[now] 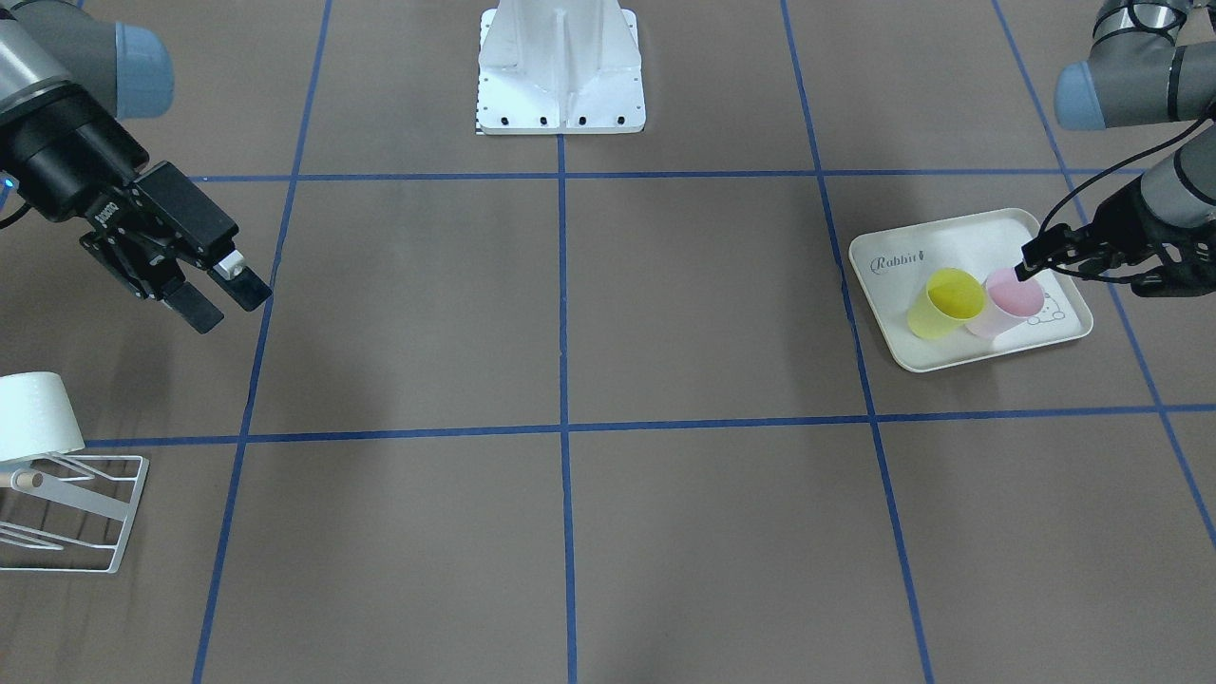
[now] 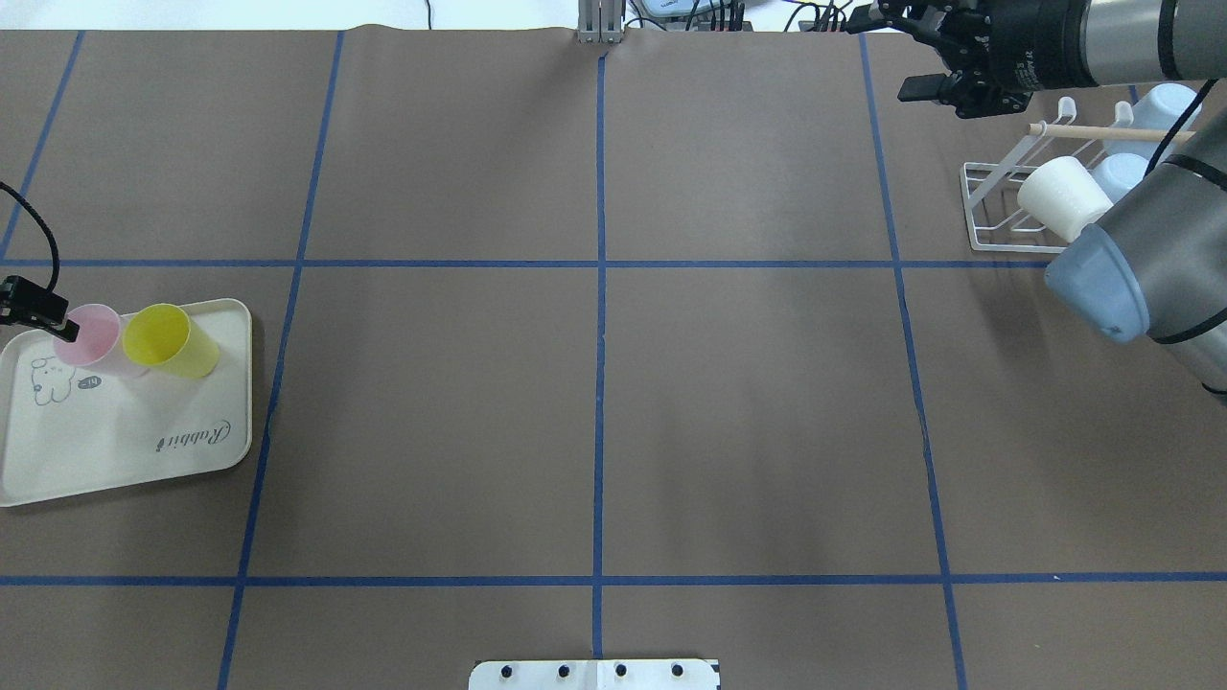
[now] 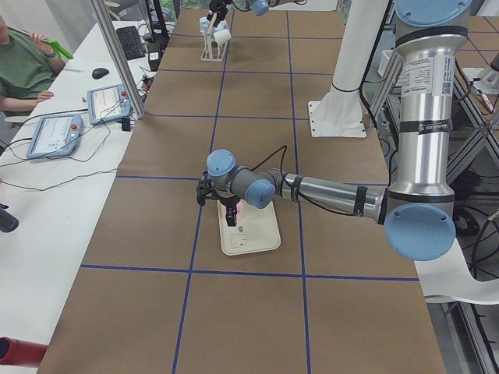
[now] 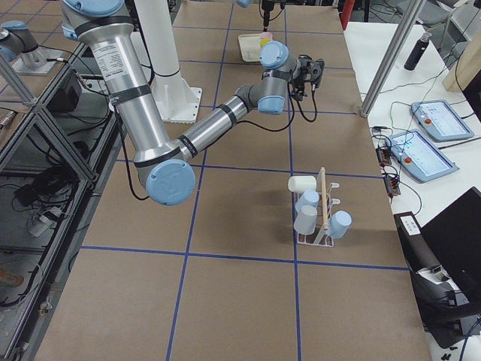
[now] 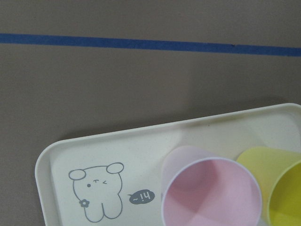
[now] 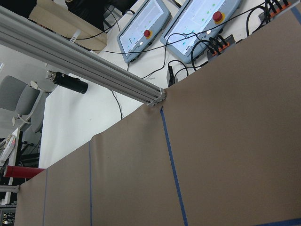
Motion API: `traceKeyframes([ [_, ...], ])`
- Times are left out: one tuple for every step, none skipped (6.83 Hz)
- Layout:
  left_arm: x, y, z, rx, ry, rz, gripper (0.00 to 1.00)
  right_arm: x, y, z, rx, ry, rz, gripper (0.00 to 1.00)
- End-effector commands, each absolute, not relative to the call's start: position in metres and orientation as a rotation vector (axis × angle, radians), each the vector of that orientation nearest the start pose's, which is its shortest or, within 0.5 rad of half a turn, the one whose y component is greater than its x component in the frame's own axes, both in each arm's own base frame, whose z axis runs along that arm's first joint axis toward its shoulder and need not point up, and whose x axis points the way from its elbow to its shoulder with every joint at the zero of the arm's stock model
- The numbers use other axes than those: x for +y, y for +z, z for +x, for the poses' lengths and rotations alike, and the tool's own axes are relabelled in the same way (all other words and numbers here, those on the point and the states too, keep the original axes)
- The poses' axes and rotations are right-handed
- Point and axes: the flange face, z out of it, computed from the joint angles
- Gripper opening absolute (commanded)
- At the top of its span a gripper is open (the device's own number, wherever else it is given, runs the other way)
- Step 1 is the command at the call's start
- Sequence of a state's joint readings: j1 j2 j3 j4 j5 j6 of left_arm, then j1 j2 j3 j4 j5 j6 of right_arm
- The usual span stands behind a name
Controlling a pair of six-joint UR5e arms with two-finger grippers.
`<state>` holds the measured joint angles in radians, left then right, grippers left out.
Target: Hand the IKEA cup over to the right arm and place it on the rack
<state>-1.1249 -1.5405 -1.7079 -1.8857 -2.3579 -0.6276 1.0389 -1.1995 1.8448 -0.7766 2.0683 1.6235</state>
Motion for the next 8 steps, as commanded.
traceKeyframes([
  [-0.488,0.572,0.164,0.866,-0.005,-0.054,0.98,-0.532,0.236,-0.218,-1.442,0.536,0.315,1.0],
  [-0.488,0.572,0.164,0.864,-0.004,-0.052,0.93,-0.531,0.236,-0.223,-1.44,0.54,0.321,1.0],
  [-0.489,0.576,0.164,0.862,-0.007,-0.057,0.78,-0.531,0.236,-0.224,-1.44,0.538,0.32,1.0],
  [-0.491,0.581,0.165,0.857,-0.01,-0.063,0.75,-0.53,0.237,-0.225,-1.439,0.539,0.319,1.0],
  [-0.493,0.585,0.167,0.854,-0.013,-0.071,0.74,-0.53,0.238,-0.225,-1.438,0.538,0.317,1.0],
  [-0.495,0.587,0.168,0.856,-0.012,-0.066,0.68,-0.529,0.24,-0.227,-1.434,0.537,0.314,1.0],
  [-0.496,0.587,0.169,0.856,-0.012,-0.068,0.65,-0.529,0.24,-0.228,-1.435,0.536,0.312,1.0],
  [-0.496,0.587,0.169,0.858,-0.013,-0.068,0.61,-0.529,0.241,-0.228,-1.434,0.533,0.315,1.0],
])
